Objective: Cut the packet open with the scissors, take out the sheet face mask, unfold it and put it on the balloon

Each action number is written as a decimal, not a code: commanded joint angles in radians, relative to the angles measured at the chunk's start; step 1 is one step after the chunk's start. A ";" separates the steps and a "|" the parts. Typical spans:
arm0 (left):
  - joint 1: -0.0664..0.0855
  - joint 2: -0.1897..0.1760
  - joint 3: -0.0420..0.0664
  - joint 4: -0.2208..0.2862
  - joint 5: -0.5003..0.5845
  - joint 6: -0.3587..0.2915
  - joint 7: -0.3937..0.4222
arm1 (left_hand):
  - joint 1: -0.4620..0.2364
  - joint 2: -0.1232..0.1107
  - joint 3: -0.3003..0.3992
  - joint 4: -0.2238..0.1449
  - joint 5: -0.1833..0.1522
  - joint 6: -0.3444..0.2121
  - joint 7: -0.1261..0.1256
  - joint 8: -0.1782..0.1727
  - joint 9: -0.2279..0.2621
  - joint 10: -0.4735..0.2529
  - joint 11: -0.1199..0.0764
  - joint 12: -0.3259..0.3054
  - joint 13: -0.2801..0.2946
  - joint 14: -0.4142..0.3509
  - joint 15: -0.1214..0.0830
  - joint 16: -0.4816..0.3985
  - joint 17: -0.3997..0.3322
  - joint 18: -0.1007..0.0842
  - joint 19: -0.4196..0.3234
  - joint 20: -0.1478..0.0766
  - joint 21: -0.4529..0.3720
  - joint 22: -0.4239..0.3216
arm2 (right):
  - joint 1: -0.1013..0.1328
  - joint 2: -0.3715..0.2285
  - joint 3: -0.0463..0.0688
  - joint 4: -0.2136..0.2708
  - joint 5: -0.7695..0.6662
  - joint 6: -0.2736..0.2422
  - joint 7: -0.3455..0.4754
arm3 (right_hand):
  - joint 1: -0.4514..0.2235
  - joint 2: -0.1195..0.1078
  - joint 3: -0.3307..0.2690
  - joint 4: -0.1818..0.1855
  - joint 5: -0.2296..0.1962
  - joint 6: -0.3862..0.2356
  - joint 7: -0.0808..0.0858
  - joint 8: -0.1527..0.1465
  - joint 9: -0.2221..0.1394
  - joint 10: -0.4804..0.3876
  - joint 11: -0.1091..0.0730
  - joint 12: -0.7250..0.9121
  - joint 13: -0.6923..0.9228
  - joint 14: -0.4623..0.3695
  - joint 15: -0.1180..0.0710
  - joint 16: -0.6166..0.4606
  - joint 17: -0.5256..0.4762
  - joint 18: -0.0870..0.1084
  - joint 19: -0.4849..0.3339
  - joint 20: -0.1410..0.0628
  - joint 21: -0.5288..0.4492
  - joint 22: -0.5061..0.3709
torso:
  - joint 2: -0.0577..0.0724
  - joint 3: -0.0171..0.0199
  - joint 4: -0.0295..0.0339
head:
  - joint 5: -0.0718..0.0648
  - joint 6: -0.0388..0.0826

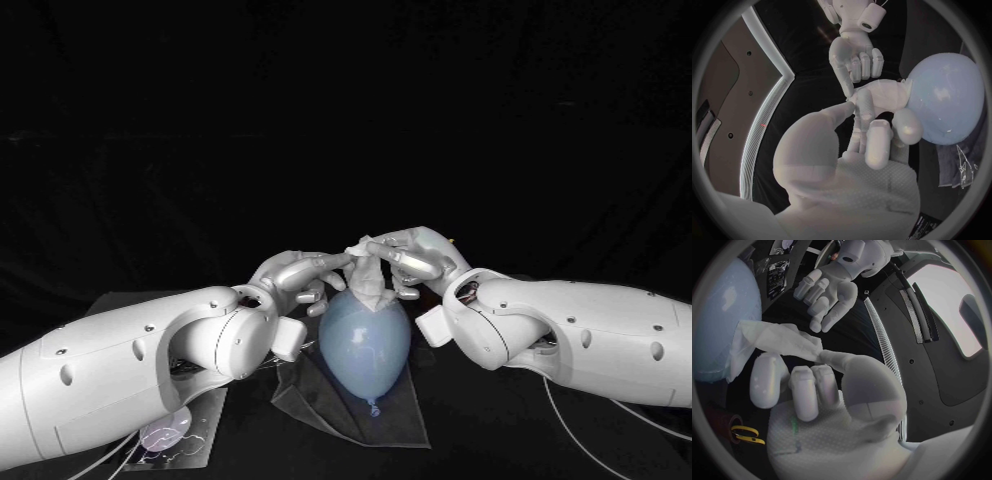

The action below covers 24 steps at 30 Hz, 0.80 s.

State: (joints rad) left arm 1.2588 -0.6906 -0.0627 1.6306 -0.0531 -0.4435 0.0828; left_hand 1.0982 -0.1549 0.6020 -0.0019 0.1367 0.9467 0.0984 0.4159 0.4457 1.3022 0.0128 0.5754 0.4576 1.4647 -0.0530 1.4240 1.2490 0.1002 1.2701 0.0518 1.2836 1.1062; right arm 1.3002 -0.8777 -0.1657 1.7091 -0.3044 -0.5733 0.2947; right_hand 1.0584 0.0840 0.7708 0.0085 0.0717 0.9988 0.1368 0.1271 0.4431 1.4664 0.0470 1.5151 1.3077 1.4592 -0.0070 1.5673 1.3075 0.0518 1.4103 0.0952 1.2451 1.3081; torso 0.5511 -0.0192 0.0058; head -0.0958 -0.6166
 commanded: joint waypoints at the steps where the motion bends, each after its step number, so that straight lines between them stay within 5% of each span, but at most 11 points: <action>1: 0.001 0.012 0.001 -0.005 -0.012 0.058 0.003 | 0.001 -0.017 -0.037 0.014 -0.040 0.002 0.003 -0.015 -0.013 -0.006 0.006 -0.006 -0.001 0.030 0.007 0.003 0.001 0.005 -0.001 0.003 -0.007 -0.002 | 0.000 0.004 0.000 -0.001 0.000 0.018 -0.002 | 0.008 0.000 0.003 0.005 0.000 0.001 0.003 0.002 0.000 0.084 0.010 0.004 0.237 0.112 -0.002 0.003 0.263 0.016 -0.004 0.002 0.001 0.172 | 0.000 -0.0003 -0.0005 | 0.002 0.000; 3: 0.000 0.024 0.001 -0.012 -0.009 0.060 0.003 | 0.005 -0.030 -0.088 0.044 -0.086 0.009 0.007 -0.034 -0.026 -0.005 0.006 -0.008 -0.002 0.029 0.009 0.002 0.000 0.005 0.002 0.004 -0.011 -0.004 | 0.000 0.007 0.000 0.001 -0.002 0.023 -0.005 | 0.008 0.000 0.003 0.005 0.000 0.001 0.003 0.002 0.000 0.084 0.010 0.004 0.237 0.112 -0.002 0.003 0.263 0.016 -0.004 0.002 0.001 0.172 | 0.001 -0.0001 -0.0010 | 0.002 0.001; 14: -0.001 0.045 0.001 -0.033 -0.001 0.035 -0.007 | 0.004 -0.037 -0.147 0.099 -0.088 0.015 0.007 -0.056 -0.039 -0.002 0.009 -0.008 -0.003 0.029 0.010 0.003 -0.001 0.004 0.007 0.005 -0.014 -0.005 | 0.000 0.009 0.000 0.019 -0.012 0.036 -0.011 | 0.009 0.000 0.003 0.005 0.000 0.001 0.003 0.002 0.000 0.083 0.010 0.004 0.237 0.112 -0.002 0.003 0.263 0.016 -0.004 0.002 0.000 0.171 | 0.000 0.0002 -0.0005 | 0.000 -0.003; 24: -0.001 0.044 0.001 -0.035 0.000 0.020 -0.020 | 0.020 0.013 -0.166 0.163 -0.087 0.039 0.001 -0.064 -0.045 0.007 0.005 -0.006 -0.002 0.031 0.006 0.004 0.001 0.003 0.015 0.002 -0.011 0.001 | 0.000 0.003 0.000 0.025 -0.012 0.035 -0.004 | 0.009 0.000 0.003 0.006 -0.001 0.000 0.004 0.002 0.000 0.083 0.010 0.004 0.237 0.112 -0.001 0.003 0.263 0.017 -0.005 0.003 -0.001 0.171 | 0.000 -0.0001 -0.0002 | 0.000 -0.003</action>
State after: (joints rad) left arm 1.2572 -0.6479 -0.0626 1.5953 -0.0549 -0.4182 0.0681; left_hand 1.1202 -0.1447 0.4363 0.1604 0.0523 0.9815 0.1001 0.3569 0.4009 1.3028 0.0200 0.5691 0.4551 1.4683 -0.0492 1.4238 1.2490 0.0996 1.2778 0.0520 1.2758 1.1072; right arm 1.3002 -0.8752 -0.1659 1.7314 -0.3060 -0.5594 0.2822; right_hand 1.0583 0.0838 0.7738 0.0115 0.0709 0.9965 0.1352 0.1249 0.4413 1.4634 0.0507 1.5129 1.3081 1.4592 -0.0069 1.5650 1.3074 0.0513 1.4103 0.0952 1.2450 1.3074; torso 0.5514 -0.0191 0.0053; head -0.0955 -0.6201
